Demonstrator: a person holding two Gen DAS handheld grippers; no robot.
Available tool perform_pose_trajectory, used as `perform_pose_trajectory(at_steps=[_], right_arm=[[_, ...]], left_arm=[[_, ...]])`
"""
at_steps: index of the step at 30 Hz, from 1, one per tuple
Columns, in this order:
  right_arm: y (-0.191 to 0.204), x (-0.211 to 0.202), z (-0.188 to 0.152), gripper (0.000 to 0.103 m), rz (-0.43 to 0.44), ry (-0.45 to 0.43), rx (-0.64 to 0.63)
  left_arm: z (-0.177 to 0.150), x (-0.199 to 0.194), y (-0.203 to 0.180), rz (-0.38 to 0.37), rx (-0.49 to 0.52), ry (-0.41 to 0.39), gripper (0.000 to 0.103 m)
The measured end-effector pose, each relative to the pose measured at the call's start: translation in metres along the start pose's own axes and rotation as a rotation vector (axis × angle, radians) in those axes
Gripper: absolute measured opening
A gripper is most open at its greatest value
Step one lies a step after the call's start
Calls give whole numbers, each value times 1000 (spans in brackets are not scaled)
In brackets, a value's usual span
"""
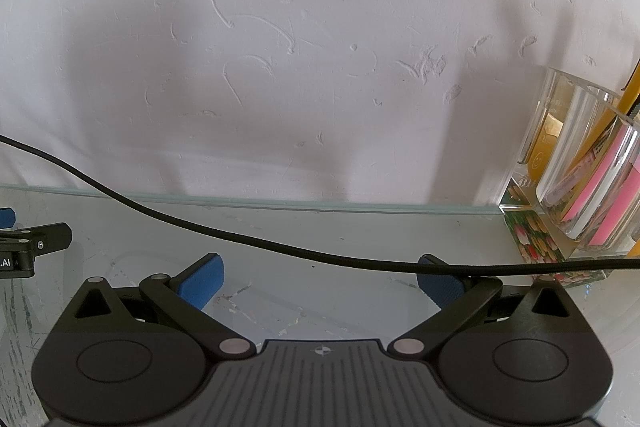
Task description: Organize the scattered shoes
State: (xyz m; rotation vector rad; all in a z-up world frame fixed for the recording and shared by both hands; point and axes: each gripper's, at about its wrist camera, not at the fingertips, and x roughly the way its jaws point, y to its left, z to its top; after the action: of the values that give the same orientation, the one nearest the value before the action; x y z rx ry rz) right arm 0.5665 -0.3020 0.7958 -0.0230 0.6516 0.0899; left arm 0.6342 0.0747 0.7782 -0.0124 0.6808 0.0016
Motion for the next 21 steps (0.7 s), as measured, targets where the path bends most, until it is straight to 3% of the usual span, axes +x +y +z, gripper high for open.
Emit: perform_pose_trajectory(at_steps=[21], right_arm=[[-4, -2, 2, 103, 0, 0, 0]], left_arm=[[-1, -2, 1, 0, 0, 0, 103]])
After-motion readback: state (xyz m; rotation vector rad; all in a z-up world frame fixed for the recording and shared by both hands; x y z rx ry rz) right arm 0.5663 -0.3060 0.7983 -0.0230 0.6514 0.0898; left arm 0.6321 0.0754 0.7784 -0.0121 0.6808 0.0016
